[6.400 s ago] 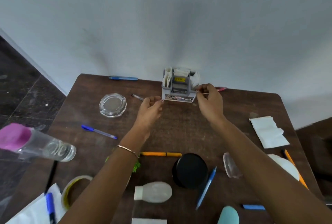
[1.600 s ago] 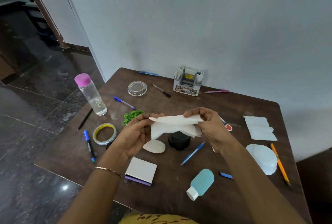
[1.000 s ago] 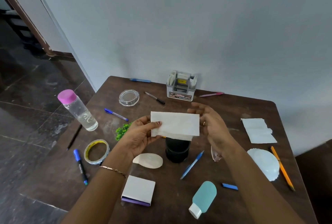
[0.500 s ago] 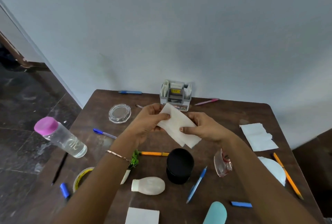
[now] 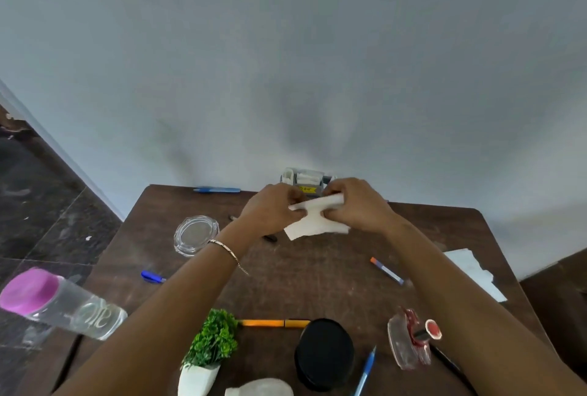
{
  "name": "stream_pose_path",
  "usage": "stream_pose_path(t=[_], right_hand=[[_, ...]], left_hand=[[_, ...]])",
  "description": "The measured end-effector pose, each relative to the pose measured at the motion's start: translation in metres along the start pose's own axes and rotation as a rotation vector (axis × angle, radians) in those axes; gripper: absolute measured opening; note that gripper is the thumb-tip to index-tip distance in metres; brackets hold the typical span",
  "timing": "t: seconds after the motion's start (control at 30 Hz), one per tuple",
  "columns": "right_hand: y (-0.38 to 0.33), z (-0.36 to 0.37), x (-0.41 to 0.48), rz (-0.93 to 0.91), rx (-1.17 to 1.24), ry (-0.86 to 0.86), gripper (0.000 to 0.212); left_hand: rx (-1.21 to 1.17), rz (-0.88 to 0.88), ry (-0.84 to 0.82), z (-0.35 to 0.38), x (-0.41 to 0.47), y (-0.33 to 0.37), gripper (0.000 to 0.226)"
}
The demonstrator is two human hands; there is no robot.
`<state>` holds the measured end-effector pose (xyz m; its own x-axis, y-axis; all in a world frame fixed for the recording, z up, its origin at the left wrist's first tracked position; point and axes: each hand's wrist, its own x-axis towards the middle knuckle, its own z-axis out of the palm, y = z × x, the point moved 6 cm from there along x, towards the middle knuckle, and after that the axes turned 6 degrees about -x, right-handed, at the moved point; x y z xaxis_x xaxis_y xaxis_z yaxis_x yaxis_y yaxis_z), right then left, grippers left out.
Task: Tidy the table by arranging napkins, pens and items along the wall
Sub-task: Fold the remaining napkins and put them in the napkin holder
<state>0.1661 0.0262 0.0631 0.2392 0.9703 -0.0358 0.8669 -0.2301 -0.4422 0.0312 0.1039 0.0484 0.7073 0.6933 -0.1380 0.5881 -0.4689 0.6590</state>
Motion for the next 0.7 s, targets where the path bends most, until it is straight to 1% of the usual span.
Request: stream_pose_path(t=[0.03, 0.07, 0.13, 0.2, 0.23, 0.3, 0.37, 0.43, 0.5, 0.7], right_hand=[[0.004, -0.006, 0.006, 0.033, 0.092, 0.063, 0.026], [0.010, -0.009, 0.011, 0.076, 0.228, 0.109, 0.027], [0.021, -0.010, 0.017, 0.182, 0.512, 0.135, 0.041], [0.030, -0.003, 0.022, 0.249, 0.614, 0.109, 0.055], [0.032, 0.002, 0.026, 0.256, 0.621, 0.084, 0.057], [0.036, 0.012, 0.035, 0.242, 0.607, 0.066, 0.051], [0.041, 0.017, 0.047, 0.236, 0.546, 0.126, 0.042], [0.044, 0.018, 0.058, 0.232, 0.429, 0.177, 0.038], [0.041, 0.018, 0.068, 0.186, 0.278, 0.198, 0.036], [0.028, 0.031, 0.092, -0.011, -0.049, 0.169, 0.020]], left_hand=[[-0.026, -0.020, 0.024, -0.001, 0.008, -0.005, 0.021], [-0.101, -0.048, 0.039, -0.001, 0.015, -0.010, 0.020], [-0.335, -0.110, 0.058, -0.001, 0.028, -0.017, 0.018], [-0.505, -0.131, 0.090, -0.004, 0.040, -0.021, 0.019], [-0.561, -0.131, 0.091, -0.004, 0.046, -0.022, 0.021], [-0.642, -0.134, 0.073, -0.001, 0.056, -0.022, 0.023], [-0.638, -0.136, 0.061, 0.003, 0.067, -0.025, 0.026], [-0.554, -0.138, 0.057, 0.007, 0.076, -0.030, 0.033], [-0.453, -0.137, 0.069, 0.008, 0.083, -0.033, 0.039], [-0.278, -0.128, 0.165, -0.002, 0.093, -0.041, 0.042]])
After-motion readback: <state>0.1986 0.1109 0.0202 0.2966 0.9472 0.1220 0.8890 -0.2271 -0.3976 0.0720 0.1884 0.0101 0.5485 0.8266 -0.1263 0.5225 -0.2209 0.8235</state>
